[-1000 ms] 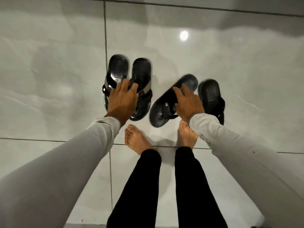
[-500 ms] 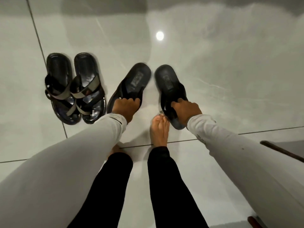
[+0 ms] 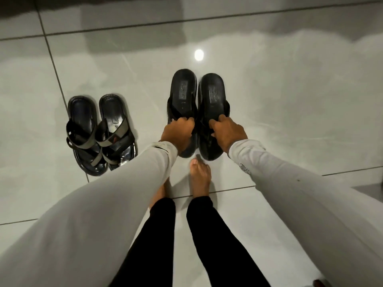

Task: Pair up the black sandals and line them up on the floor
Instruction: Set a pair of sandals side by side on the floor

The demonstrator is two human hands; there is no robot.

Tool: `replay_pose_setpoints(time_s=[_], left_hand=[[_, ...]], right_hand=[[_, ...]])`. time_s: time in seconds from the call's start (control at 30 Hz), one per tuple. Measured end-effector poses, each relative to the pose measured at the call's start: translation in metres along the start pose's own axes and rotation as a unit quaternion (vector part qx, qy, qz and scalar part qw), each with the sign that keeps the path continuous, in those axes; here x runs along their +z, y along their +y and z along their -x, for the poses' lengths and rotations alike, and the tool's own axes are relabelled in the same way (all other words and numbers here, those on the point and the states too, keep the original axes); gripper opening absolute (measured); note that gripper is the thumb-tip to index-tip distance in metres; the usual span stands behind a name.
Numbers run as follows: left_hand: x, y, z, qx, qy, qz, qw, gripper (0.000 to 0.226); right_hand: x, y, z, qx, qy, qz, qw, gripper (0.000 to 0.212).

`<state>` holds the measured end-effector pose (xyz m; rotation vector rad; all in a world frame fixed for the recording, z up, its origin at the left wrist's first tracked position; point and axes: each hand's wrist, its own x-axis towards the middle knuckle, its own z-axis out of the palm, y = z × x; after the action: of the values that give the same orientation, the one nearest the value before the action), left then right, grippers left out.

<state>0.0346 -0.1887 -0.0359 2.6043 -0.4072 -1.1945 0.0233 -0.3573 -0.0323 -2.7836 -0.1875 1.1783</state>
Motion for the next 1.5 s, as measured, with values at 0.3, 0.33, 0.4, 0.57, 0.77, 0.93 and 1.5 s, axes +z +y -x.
replay_pose_setpoints(time_s=[0.3,0.33,0.4,0.57,0.77,0.93,1.5], left_hand=[[-0.037,0.044,-0.022,-0.028,0.001,0.011,1.000,0.027],[-0.035,0.048,-0.027,-0.032,-0.008,0.010,0.999,0.026],[-0.030,0.058,-0.042,-0.042,-0.016,0.007,0.999,0.026],[-0.019,0.108,-0.091,-0.072,0.012,0.036,0.997,0.027],[-0.032,0.188,-0.158,-0.046,0.029,0.037,0.998,0.042],[-0.040,0.251,-0.196,-0.008,0.020,-0.025,0.999,0.066],[-0.046,0.287,-0.218,0.040,0.011,-0.093,0.995,0.063]], right_hand=[[-0.047,0.037,-0.008,-0.033,-0.035,0.037,0.998,0.031],[-0.047,0.044,-0.010,-0.040,-0.043,0.038,0.998,0.031],[-0.048,0.062,-0.020,-0.064,-0.048,0.042,0.996,0.030],[-0.056,0.133,-0.041,-0.101,-0.027,0.028,0.994,0.025],[-0.084,0.232,-0.062,-0.093,-0.010,0.044,0.995,0.034],[-0.098,0.298,-0.067,-0.048,-0.007,0.052,0.997,0.035],[-0.106,0.343,-0.059,-0.034,-0.008,0.011,0.999,0.051]])
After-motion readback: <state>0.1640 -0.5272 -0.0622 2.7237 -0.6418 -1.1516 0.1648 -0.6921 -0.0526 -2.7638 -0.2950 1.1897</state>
